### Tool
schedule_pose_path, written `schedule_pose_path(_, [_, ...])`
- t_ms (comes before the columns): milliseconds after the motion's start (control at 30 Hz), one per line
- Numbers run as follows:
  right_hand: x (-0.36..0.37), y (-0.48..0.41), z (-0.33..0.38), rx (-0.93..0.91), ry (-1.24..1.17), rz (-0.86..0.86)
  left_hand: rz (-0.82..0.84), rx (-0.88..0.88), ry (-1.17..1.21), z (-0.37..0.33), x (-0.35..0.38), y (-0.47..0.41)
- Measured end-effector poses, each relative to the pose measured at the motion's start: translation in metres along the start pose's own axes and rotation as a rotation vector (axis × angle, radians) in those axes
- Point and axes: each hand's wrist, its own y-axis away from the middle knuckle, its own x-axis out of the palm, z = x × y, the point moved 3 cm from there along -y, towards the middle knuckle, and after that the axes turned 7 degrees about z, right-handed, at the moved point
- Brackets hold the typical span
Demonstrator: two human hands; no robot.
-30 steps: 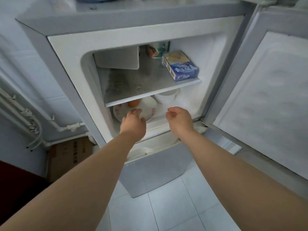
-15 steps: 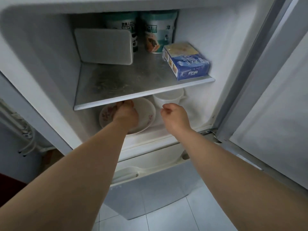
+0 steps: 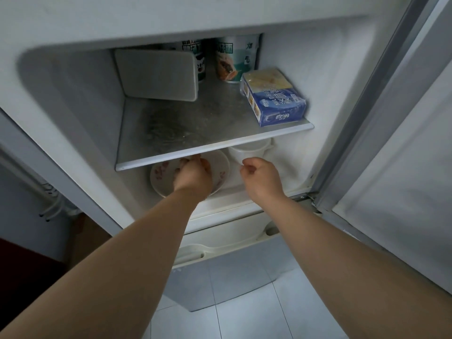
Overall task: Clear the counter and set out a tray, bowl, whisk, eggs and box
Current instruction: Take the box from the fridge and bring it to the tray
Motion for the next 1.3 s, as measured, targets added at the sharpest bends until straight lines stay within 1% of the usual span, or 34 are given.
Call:
schedule_pose_path(133, [-0.011,0.018,0.008,0.022,-0.001,-0.009,0.019,-0.011,0.043,-0.013,-0.007,0.032])
schedule_pose_path(267, [-0.026,0.042,0.017,0.042,0.024,-0.059,0.015,-0.013,0.104,-0.025,-0.014,0.067])
schedule_pose_path(433, [-0.062,0.072,0.046,0.002,0.123,-0.196,0.069,0.060,0.209,-0.048,-0.022,0.105])
schedule_pose_path(567, [-0.089,0.078,0.082,-0.092,0.166,-0.336,0.081,0.116,0.264,-0.073,-0.042,0.121])
schedule_pose_path(633, [-0.095,0.073,0.094,-0.121,0.208,-0.377,0.076,0.137,0.284,-0.084,-0.055,0.126])
schedule_pose_path(733, [-0.097,0.062,0.106,-0.125,0.313,-0.353,0.024,0.161,0.320,-0.094,-0.076,0.127])
schedule_pose_path(833, [-0.094,0.047,0.114,-0.126,0.339,-0.318,-0.035,0.159,0.335,-0.094,-0.090,0.119])
schedule_pose_path(967, [-0.085,0.028,0.120,-0.078,0.436,-0.291,-0.093,0.137,0.357,-0.087,-0.100,0.106])
schedule_pose_path(1033, [-0.082,0.020,0.123,-0.044,0.506,-0.297,-0.111,0.128,0.367,-0.085,-0.102,0.101])
schedule_pose_path(1167, [-0.078,0.007,0.125,0.055,0.556,-0.327,-0.125,0.106,0.375,-0.082,-0.103,0.092])
schedule_pose_path(1300, [-0.074,0.004,0.127,0.083,0.545,-0.278,-0.126,0.095,0.372,-0.082,-0.103,0.085])
